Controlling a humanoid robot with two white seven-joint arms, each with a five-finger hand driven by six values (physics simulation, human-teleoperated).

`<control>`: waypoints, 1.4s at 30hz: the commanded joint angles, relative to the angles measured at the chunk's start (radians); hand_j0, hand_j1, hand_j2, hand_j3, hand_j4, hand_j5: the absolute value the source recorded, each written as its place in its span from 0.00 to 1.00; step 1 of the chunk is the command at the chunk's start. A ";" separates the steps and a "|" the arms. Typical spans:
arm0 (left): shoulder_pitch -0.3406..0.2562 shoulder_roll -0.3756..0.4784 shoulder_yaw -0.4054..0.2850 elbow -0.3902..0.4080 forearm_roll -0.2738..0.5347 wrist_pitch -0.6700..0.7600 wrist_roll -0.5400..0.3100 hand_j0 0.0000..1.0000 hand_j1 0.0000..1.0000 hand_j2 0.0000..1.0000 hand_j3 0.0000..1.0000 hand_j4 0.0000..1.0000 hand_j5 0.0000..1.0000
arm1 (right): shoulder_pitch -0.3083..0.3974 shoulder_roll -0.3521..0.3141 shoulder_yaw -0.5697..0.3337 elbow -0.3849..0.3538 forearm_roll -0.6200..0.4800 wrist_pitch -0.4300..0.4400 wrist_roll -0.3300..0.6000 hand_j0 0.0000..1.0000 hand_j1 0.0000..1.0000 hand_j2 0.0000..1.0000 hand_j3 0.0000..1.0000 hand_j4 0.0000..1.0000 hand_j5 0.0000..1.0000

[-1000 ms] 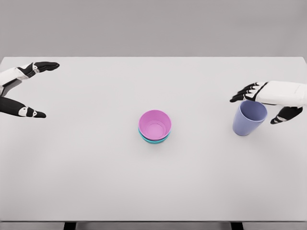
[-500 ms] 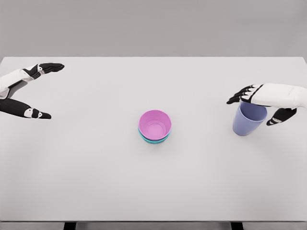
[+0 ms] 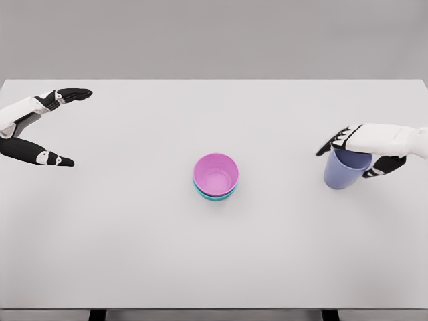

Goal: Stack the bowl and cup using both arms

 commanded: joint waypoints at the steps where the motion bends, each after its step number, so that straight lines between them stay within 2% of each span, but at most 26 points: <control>1: 0.000 0.001 0.000 0.000 0.008 0.002 0.000 1.00 1.00 1.00 1.00 1.00 1.00 | 0.000 -0.002 0.001 0.001 -0.005 0.005 -0.001 0.71 0.71 0.71 0.71 0.71 0.71; 3: 0.000 0.001 0.000 0.000 0.008 0.002 0.000 1.00 1.00 1.00 1.00 1.00 1.00 | -0.002 -0.002 0.001 0.001 -0.004 0.005 -0.001 0.66 0.66 0.66 0.66 0.66 0.66; 10: 0.000 0.001 0.000 0.000 0.008 0.002 0.000 1.00 1.00 1.00 1.00 1.00 1.00 | -0.044 0.004 -0.009 -0.001 -0.005 0.001 -0.001 0.68 0.68 0.68 0.68 0.68 0.68; 18: 0.000 0.001 0.000 0.000 0.007 0.002 0.000 1.00 1.00 1.00 1.00 1.00 1.00 | -0.112 0.101 -0.014 -0.013 -0.005 -0.010 -0.001 0.69 0.69 0.69 0.69 0.69 0.69; 21: 0.000 0.001 0.000 0.000 0.007 0.002 0.000 1.00 1.00 1.00 1.00 1.00 1.00 | -0.124 0.104 -0.014 -0.099 -0.005 -0.010 -0.001 0.69 0.69 0.69 0.69 0.69 0.69; 25: 0.000 0.001 0.000 0.001 0.007 0.002 0.000 1.00 1.00 1.00 1.00 1.00 1.00 | -0.132 0.120 -0.014 -0.171 -0.005 -0.011 -0.001 0.68 0.68 0.68 0.68 0.68 0.68; 37: 0.000 0.001 0.000 0.001 0.007 0.002 0.000 1.00 1.00 1.00 1.00 1.00 1.00 | -0.175 0.265 0.007 -0.183 -0.005 -0.013 -0.001 0.67 0.67 0.67 0.67 0.67 0.67; 42: 0.000 0.001 0.000 0.001 0.007 0.002 0.000 1.00 1.00 1.00 1.00 1.00 1.00 | -0.189 0.284 0.047 -0.225 -0.007 -0.011 -0.001 0.68 0.68 0.68 0.68 0.68 0.68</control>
